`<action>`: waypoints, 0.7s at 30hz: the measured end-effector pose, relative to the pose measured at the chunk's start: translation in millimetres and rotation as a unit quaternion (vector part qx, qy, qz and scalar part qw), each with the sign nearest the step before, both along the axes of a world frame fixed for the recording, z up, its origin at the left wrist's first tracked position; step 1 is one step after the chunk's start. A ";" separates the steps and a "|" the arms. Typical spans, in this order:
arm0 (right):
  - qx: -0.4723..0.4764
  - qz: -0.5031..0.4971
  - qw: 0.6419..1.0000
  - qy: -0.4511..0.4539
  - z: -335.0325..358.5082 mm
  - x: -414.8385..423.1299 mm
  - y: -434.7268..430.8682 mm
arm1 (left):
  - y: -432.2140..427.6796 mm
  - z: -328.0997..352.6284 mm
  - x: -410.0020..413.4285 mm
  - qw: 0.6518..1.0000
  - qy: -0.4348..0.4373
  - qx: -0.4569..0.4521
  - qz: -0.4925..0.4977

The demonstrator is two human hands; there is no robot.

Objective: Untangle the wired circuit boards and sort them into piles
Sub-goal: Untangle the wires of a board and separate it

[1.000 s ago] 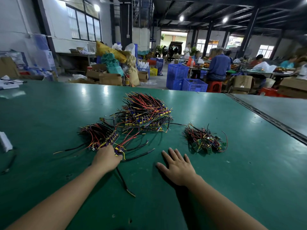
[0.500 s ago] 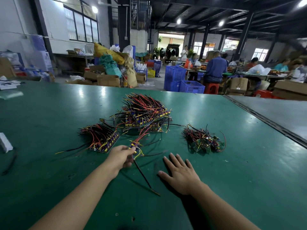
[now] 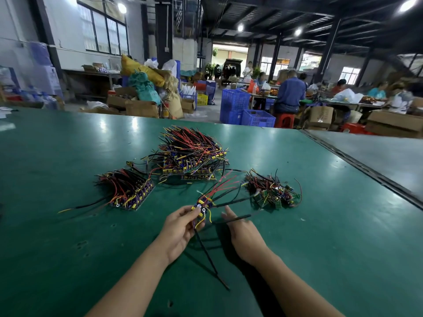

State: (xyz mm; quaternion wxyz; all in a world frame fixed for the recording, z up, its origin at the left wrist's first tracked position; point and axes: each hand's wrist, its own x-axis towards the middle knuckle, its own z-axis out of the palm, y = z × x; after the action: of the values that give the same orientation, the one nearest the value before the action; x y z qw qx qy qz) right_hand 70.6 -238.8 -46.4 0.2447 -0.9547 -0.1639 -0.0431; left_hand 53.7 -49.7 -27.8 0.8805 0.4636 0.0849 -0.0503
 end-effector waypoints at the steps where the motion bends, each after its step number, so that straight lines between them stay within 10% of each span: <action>1: 0.060 -0.011 0.998 0.004 2.8 -2.6 -1.1 | -1.4 -0.6 -0.2 1.000 -0.003 -0.009 -0.009; 4: 0.238 -0.042 0.970 -0.005 8.8 -12.0 -1.9 | -6.3 -0.9 -1.4 0.999 -0.016 -0.012 -0.039; 10: 0.261 0.002 0.964 0.057 18.0 -17.3 1.8 | -5.0 -4.4 -3.1 0.997 -0.055 -0.003 -0.054; 21: 0.526 0.051 0.823 0.211 23.8 3.6 23.3 | -3.2 -4.2 -3.3 0.995 -0.062 0.027 -0.073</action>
State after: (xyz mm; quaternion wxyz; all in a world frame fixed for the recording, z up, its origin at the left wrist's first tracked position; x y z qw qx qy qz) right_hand 74.2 -215.5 -22.6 0.7400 -0.6572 -0.1094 0.0921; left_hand 50.3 -52.9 -32.0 0.8655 0.4940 -0.0022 -0.0834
